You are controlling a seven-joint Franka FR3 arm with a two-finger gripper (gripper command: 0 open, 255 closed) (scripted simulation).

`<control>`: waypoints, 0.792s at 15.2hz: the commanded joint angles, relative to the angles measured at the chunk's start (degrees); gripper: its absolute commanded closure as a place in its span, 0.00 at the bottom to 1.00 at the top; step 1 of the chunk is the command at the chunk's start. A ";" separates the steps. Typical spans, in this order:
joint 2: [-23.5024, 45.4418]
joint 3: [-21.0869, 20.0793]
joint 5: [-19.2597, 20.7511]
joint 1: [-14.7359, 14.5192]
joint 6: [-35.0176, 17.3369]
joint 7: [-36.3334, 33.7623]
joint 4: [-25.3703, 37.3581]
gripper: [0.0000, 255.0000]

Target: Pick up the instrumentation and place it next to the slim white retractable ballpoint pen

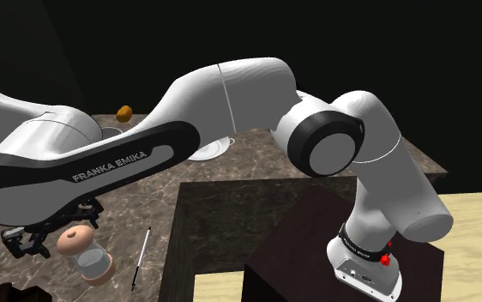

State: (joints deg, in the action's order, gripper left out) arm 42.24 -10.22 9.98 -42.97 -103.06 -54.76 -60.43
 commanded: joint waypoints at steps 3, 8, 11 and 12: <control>0.37 -0.03 -0.10 -0.68 6.01 0.39 6.44 0.00; 0.76 -0.01 -0.10 -0.92 7.81 0.52 8.64 0.00; 0.76 -0.01 -0.09 -0.92 7.81 0.52 8.65 0.00; 0.76 -0.01 -0.09 -0.92 7.81 0.52 8.65 0.00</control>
